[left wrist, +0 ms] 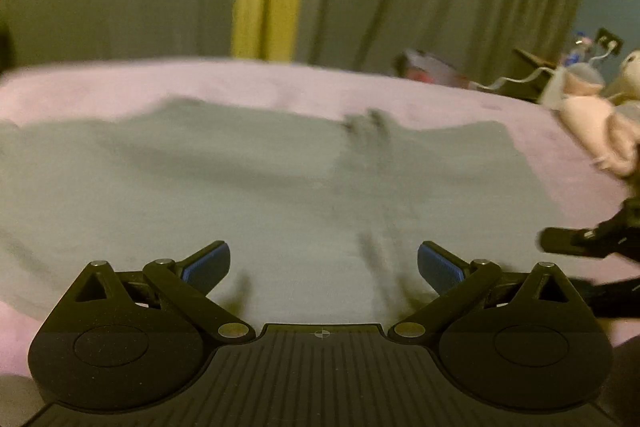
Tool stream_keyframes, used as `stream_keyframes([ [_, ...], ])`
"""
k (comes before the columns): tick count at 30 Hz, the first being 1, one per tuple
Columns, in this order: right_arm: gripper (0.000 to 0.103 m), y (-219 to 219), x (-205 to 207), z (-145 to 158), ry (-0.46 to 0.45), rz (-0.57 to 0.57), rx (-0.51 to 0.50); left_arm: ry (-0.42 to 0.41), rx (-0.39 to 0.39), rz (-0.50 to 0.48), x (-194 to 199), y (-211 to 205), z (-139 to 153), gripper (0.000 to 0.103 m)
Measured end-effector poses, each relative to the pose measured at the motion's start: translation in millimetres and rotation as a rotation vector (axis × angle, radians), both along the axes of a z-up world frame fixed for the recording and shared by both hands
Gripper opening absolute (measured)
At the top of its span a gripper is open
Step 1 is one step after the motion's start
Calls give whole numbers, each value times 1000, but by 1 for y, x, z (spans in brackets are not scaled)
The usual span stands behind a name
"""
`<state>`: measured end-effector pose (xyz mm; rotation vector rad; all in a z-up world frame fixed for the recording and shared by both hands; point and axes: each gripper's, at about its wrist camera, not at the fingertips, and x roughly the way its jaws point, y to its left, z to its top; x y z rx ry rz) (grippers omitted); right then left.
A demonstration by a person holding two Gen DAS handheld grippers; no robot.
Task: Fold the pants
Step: 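Pinch the fold crease with the left tool while the right tool withdraws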
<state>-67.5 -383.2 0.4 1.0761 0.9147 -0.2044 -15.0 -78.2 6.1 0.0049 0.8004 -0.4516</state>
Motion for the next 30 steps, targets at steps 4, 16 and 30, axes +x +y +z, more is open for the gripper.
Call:
stream_keyframes([
  [4,71,-12,-10,-13,-37,-85,64,254,-170,-39,25,-10,-16,102],
  [16,73,-14,-9,-18,-31,-105,65,267,-1,-119,22,-34,-52,82],
  [30,15,0,70,5,-27,214,-389,233,-85,-155,16,-18,-59,76],
])
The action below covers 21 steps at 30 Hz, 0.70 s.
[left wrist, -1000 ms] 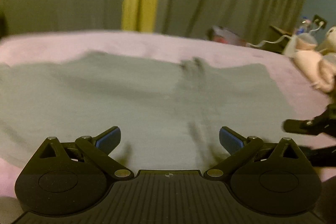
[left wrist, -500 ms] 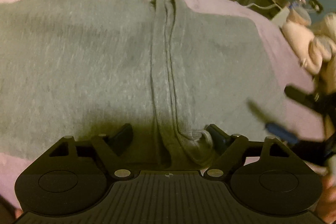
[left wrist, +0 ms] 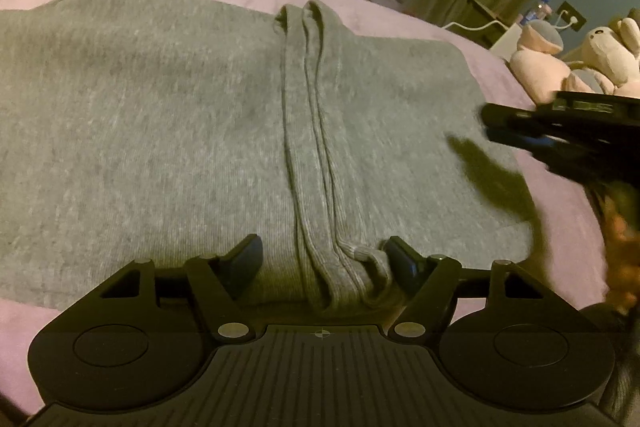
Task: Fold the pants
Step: 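Pinch the fold crease with the left tool while the right tool withdraws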
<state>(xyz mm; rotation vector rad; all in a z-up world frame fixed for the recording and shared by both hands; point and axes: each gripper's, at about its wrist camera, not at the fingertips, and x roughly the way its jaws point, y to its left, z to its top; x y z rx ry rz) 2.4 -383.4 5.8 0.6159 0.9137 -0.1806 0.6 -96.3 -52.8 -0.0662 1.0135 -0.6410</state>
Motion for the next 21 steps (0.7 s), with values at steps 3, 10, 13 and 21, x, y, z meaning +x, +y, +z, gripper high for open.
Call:
stream_keyframes([
  [3,9,6,21,-22,72,108,-147,6,-10,-2,0,4,-1,77],
  [10,1,-6,58,-33,61,124,-334,-28,11,34,-6,-1,-2,78],
  [13,1,-9,81,-41,75,153,-426,-51,27,24,-6,-4,-4,80],
  [21,5,-13,93,-12,96,57,-526,-52,21,21,-5,-3,-5,82],
])
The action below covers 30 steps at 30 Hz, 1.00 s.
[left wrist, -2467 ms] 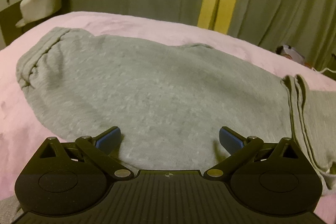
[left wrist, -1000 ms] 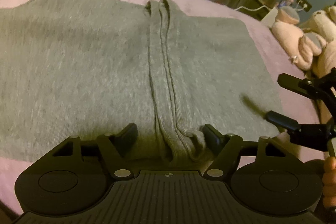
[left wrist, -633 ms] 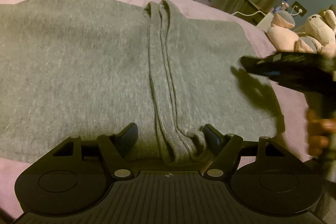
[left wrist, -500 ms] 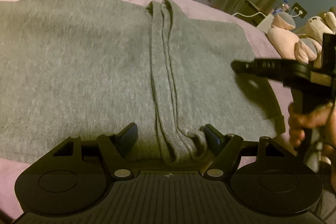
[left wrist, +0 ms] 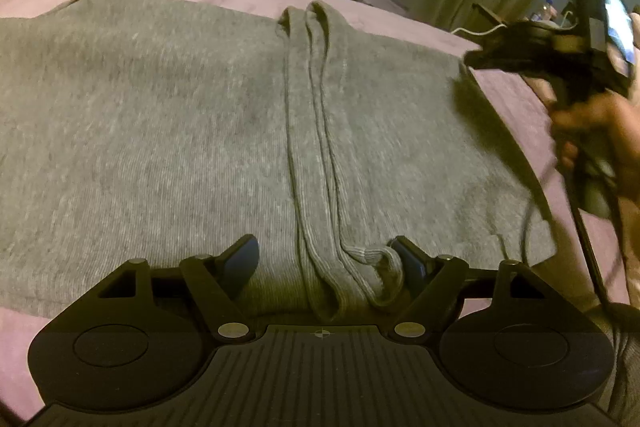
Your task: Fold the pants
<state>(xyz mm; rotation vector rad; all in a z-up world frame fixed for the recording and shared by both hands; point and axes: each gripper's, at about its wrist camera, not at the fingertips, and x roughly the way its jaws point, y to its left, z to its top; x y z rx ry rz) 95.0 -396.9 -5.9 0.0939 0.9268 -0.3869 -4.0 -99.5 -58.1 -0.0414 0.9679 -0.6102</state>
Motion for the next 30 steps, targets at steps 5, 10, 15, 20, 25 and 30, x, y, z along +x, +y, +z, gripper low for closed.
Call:
stream_keyframes([
  [5,14,17,-71,-2,124,53,96,-19,-18,-1,-1,2,-1,86],
  [10,25,5,-103,25,113,-74,163,-2,-37,10,0,5,2,87],
  [15,69,8,-125,15,182,-60,269,34,-65,56,10,5,17,88],
  [20,84,-14,-131,1,216,-190,399,7,-25,86,29,-3,23,92],
  [25,86,-17,-132,-5,224,-205,425,39,-58,97,59,-15,22,91],
  [30,88,-9,-126,-5,238,-176,387,73,-31,110,86,-35,13,90],
])
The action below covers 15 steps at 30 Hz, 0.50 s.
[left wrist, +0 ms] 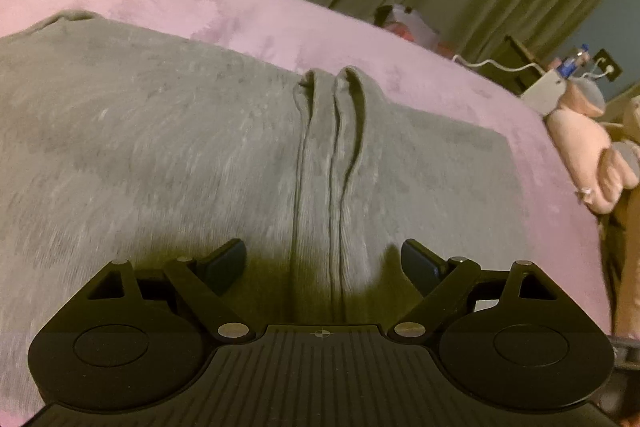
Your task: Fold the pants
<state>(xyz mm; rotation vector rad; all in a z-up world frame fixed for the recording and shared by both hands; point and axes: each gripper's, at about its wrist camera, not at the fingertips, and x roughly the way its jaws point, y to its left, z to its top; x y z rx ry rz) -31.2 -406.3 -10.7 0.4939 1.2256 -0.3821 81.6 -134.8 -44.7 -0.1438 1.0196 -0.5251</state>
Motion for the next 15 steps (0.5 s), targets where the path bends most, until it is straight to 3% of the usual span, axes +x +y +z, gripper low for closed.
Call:
stream_keyframes([
  [1,88,-3,-2,0,-1,-1,3,-9,11,-4,0,-3,1,90],
  [3,89,-4,-2,-2,-4,-8,11,-34,48,-15,0,-9,4,79],
  [5,89,-5,-1,-4,-3,-13,15,-71,92,-22,-4,-12,7,56],
  [8,90,-5,-1,-4,-3,-12,16,-67,62,-34,-5,-10,10,39],
  [12,90,-6,-1,-4,-3,-15,20,-69,81,-34,-6,-13,10,41],
  [15,91,-5,-1,-4,-1,-13,16,-72,85,-46,-4,-17,8,54],
])
